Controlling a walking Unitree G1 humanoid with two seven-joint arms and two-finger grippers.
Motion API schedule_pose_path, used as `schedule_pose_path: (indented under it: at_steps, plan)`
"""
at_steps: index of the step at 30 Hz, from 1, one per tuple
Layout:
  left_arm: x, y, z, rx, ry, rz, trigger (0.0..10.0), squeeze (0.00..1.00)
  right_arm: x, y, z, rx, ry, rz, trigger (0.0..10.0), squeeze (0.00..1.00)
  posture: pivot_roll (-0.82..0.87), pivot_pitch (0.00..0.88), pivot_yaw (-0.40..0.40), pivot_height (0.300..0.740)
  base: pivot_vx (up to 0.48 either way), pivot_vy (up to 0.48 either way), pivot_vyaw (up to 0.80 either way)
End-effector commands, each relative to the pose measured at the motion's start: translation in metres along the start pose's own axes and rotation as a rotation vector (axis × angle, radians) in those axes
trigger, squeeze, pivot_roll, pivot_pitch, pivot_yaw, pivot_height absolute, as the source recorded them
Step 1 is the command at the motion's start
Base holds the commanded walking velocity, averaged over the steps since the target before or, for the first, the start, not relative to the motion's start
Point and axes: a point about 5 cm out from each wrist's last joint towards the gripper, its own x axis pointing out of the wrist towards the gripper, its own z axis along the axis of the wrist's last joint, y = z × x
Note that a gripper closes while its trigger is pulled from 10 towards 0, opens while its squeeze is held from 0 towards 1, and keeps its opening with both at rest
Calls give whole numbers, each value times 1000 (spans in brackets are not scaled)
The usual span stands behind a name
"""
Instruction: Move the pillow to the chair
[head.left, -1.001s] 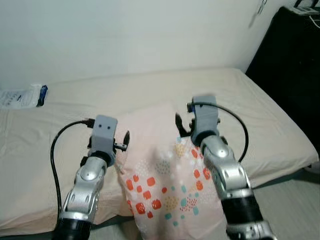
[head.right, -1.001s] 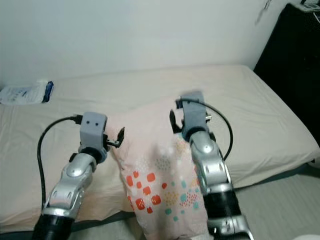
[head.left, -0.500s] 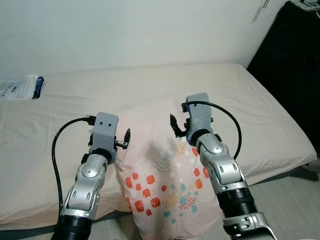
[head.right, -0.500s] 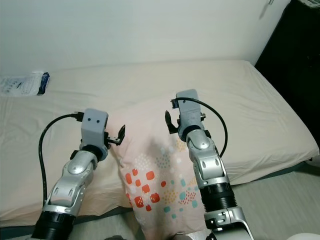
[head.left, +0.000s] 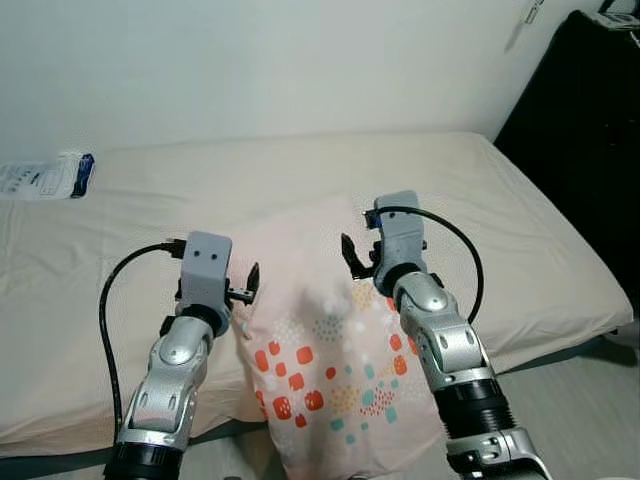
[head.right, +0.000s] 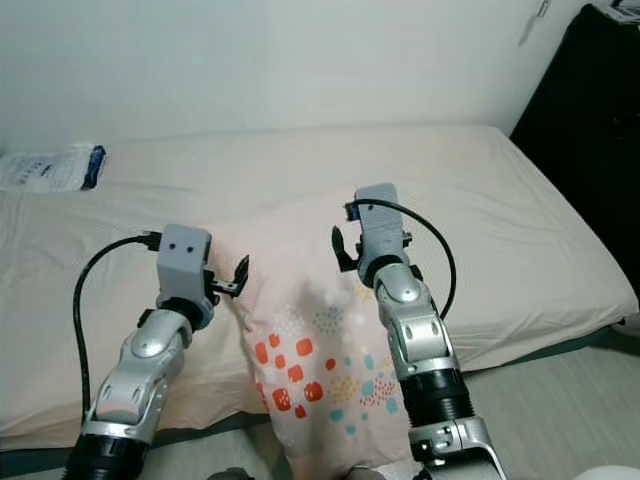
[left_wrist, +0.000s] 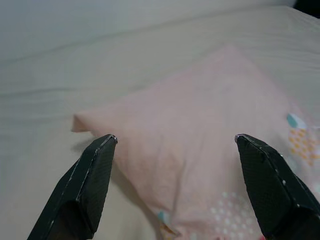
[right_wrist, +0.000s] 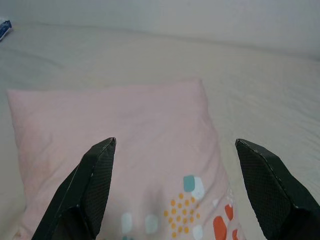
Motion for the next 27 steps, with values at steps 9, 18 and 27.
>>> schedule_pose_path:
  at_steps: [9, 18, 27]
  plan:
    - [-5, -7, -12, -49, 88, -104, 10000, 0, -2, 3, -9, 19, 26, 6, 10000, 0, 22, 125, -63, 636, 0, 0, 0]
    - [-6, -7, -20, -120, 179, -283, 10000, 0, -4, 5, -11, 28, 28, 26, 10000, 0, 22, 133, -59, 626, 0, 0, 0]
    - [0, -13, -15, -222, 173, -314, 10000, 0, -1, 3, -15, 41, 41, 16, 10000, 0, 22, 138, -62, 611, 0, 0, 0]
